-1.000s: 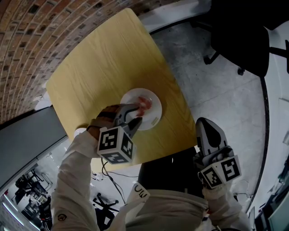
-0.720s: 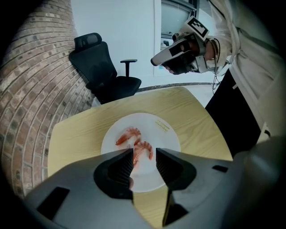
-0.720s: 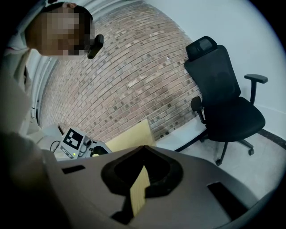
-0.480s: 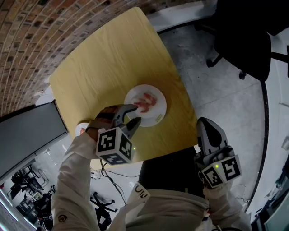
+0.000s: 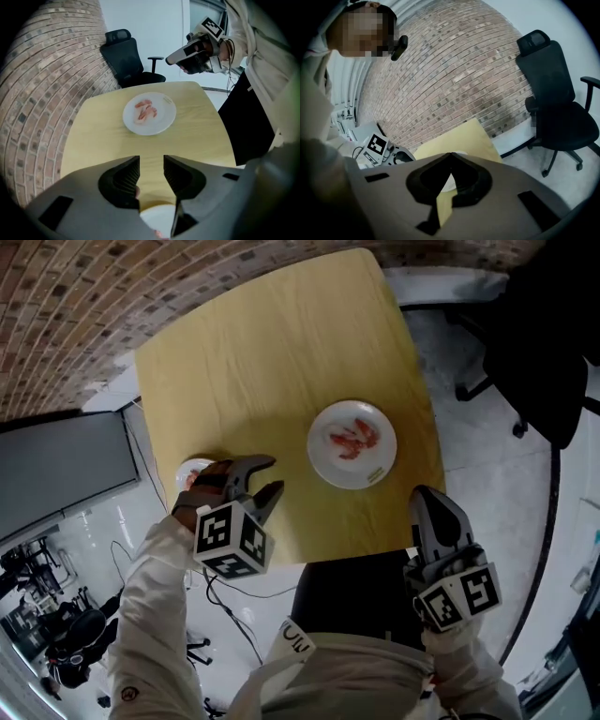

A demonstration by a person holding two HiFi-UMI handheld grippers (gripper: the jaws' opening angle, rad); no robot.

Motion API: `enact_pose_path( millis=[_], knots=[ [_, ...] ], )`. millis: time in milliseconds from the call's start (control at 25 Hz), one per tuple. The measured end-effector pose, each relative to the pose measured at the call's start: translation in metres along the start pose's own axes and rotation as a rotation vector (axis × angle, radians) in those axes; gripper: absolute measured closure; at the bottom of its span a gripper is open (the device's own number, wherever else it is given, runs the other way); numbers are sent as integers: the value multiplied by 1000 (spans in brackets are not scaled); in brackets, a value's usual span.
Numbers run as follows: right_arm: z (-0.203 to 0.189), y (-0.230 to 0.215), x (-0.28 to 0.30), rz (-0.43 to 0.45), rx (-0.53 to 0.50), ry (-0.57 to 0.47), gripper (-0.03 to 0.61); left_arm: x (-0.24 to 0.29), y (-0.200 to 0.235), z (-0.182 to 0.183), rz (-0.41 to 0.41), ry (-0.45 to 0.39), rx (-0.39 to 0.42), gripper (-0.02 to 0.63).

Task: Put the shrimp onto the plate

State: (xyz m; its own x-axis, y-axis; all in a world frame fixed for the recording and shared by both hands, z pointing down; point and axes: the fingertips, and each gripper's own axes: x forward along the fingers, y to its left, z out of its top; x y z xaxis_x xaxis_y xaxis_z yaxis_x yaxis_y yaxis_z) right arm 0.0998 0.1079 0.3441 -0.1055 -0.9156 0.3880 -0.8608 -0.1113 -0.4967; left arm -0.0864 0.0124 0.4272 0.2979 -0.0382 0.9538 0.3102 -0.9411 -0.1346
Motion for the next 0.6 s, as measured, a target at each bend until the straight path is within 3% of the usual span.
enact_pose_path(
  millis=[600],
  knots=[
    [-33, 108, 61, 178, -91, 107, 554, -50, -10, -142, 124, 62, -252, 454]
  ],
)
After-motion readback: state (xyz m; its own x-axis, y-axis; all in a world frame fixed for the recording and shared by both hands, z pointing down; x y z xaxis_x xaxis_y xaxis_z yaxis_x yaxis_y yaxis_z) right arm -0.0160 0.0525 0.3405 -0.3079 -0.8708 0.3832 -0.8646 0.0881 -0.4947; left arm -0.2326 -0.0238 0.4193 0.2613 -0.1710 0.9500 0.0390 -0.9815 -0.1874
